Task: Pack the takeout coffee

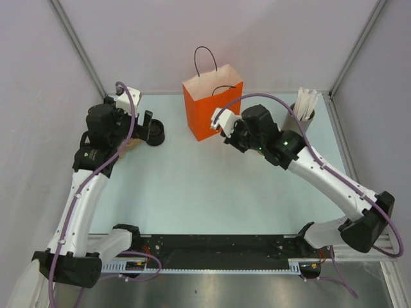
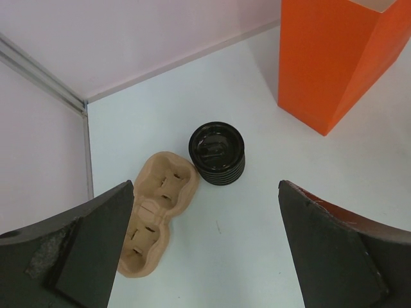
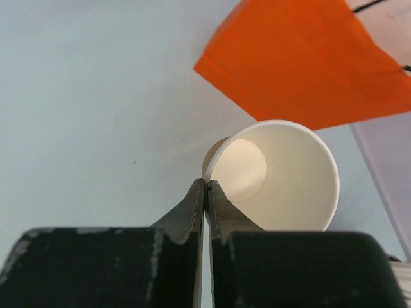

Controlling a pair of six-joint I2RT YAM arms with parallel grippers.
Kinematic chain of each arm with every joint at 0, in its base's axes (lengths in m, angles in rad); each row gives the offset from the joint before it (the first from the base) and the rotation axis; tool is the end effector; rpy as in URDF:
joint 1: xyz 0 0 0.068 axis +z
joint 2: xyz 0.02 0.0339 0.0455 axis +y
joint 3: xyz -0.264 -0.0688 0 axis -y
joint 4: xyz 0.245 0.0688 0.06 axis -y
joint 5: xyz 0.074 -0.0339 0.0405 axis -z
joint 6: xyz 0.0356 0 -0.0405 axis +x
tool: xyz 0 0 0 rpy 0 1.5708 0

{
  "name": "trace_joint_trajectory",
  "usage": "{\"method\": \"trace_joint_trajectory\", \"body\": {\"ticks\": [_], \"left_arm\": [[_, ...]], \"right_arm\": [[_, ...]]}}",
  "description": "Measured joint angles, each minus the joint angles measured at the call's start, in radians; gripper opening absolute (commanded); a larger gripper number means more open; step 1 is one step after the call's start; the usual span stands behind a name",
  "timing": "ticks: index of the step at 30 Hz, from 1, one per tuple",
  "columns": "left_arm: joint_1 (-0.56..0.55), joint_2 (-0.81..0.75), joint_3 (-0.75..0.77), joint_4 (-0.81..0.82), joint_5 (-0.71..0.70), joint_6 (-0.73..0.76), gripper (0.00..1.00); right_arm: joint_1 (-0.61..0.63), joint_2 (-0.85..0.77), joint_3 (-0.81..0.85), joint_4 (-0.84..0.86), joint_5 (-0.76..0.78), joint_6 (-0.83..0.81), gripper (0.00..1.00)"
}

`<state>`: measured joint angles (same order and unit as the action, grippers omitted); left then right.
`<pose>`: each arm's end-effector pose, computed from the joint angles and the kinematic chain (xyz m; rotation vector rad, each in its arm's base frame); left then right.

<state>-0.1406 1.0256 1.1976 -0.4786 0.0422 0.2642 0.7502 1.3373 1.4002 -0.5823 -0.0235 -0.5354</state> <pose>0.2163 -0.0321 0.4072 0.4058 1.8330 0.0454 0.2151 0.2016 0.3912 -1.2665 1.6673 0.1547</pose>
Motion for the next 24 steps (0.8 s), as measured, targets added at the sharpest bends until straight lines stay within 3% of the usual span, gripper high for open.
{"method": "trace_joint_trajectory", "body": {"ticks": [10,24], "left_arm": [[0.059,0.002,-0.007,0.007,-0.016,0.025,0.99],[0.089,-0.012,-0.086,0.041,-0.012,-0.003,0.99]], "right_arm": [[0.129,0.158,-0.029,0.045,-0.038,0.014,0.00],[0.187,0.243,-0.105,0.146,-0.075,0.064,0.00]]}}
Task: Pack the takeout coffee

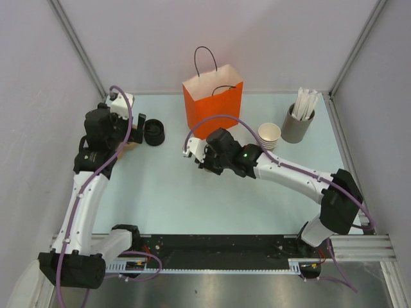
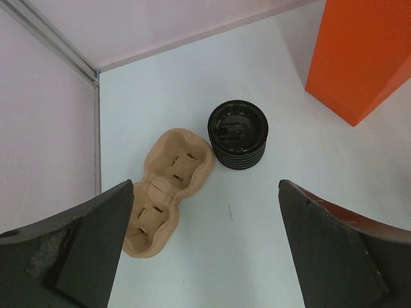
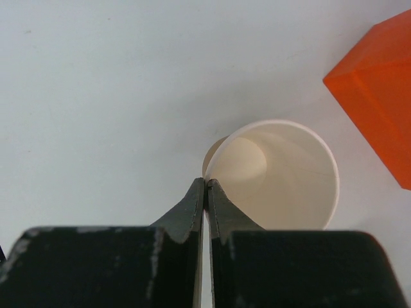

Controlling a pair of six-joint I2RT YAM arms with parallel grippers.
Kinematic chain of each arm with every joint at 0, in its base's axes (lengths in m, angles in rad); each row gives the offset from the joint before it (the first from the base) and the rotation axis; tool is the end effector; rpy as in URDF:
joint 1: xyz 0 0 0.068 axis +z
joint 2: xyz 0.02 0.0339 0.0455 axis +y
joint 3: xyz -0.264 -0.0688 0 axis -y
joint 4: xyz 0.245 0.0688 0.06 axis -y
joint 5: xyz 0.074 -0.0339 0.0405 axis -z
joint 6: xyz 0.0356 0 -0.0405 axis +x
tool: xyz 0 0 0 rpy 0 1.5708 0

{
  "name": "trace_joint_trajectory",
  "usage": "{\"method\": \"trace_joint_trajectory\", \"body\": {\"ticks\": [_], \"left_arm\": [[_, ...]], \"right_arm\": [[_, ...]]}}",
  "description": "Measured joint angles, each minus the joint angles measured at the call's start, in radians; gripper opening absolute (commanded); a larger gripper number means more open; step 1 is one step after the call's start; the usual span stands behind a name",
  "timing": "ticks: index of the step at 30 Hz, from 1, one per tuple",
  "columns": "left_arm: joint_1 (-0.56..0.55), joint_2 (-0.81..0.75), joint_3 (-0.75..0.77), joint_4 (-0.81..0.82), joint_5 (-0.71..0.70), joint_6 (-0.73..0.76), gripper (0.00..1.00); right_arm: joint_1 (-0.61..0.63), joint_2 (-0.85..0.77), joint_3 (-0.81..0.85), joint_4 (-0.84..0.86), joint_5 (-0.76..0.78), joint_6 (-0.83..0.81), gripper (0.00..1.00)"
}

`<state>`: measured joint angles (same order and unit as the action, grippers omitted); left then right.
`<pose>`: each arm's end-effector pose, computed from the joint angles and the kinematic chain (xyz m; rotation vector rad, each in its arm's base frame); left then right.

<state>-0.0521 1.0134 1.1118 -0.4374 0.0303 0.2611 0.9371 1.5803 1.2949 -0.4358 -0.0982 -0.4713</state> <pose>0.2213 -0.0126 0.3849 0.3183 1.8845 0.1123 0.2084 0.2895 0.2938 -1.5365 1.7293 0.3520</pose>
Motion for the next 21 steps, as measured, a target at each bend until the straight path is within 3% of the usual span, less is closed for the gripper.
{"method": "trace_joint_trajectory", "body": {"ticks": [21], "left_arm": [[0.000,-0.014,-0.033,0.011,0.000,-0.017,0.99]], "right_arm": [[0.002,0.019,-0.120,0.078,-0.043,0.026,0.00]]}}
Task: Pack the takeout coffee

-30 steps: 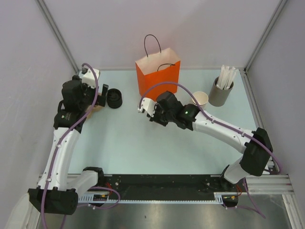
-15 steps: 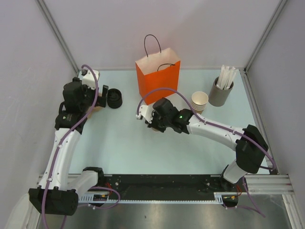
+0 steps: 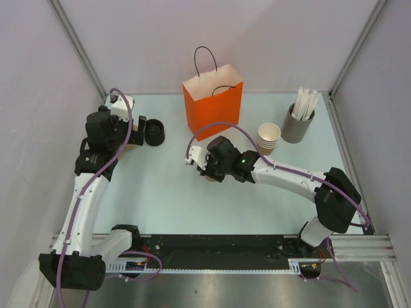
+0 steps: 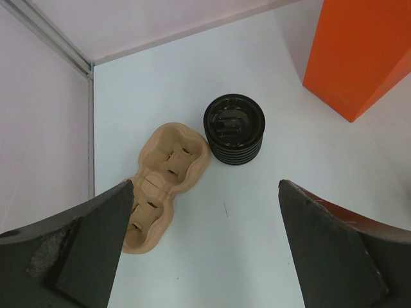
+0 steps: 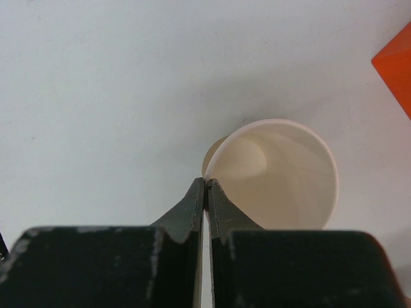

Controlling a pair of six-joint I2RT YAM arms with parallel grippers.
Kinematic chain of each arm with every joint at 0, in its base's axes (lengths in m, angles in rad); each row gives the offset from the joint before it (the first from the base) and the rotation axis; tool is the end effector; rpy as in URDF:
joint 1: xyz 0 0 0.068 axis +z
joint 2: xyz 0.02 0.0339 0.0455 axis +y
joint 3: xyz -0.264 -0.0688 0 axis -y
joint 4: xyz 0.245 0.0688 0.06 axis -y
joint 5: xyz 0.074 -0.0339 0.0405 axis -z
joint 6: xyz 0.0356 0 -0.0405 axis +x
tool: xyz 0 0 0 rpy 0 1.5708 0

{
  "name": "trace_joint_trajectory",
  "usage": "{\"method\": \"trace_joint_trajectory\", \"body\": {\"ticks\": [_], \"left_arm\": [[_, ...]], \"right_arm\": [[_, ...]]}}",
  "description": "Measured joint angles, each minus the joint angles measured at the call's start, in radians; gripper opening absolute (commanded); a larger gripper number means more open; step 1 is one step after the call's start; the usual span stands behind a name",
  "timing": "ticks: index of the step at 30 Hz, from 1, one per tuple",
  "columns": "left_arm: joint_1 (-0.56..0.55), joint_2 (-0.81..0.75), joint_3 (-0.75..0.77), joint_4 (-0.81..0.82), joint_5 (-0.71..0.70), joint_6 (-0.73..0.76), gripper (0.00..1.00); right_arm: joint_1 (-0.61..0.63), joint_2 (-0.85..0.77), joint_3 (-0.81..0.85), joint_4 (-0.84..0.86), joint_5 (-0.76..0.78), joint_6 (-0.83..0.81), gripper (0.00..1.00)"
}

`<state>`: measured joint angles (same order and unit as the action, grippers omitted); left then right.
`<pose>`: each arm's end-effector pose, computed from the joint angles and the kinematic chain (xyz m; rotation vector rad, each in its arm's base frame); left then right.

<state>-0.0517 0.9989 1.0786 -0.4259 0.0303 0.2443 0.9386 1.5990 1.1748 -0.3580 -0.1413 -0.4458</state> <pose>0.2193 -0.0124 0.3776 0.3030 1.8940 0.1006 0.2045 0.2877 0.2542 -1.5723 1.7868 0.4047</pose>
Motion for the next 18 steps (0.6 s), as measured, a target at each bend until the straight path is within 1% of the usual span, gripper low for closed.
{"method": "trace_joint_trajectory", "body": {"ticks": [18], "left_arm": [[0.000,-0.012,-0.020,0.012,0.000,-0.001,0.99]], "right_arm": [[0.003,0.014,-0.026,0.040,-0.007,0.002,0.00]]}}
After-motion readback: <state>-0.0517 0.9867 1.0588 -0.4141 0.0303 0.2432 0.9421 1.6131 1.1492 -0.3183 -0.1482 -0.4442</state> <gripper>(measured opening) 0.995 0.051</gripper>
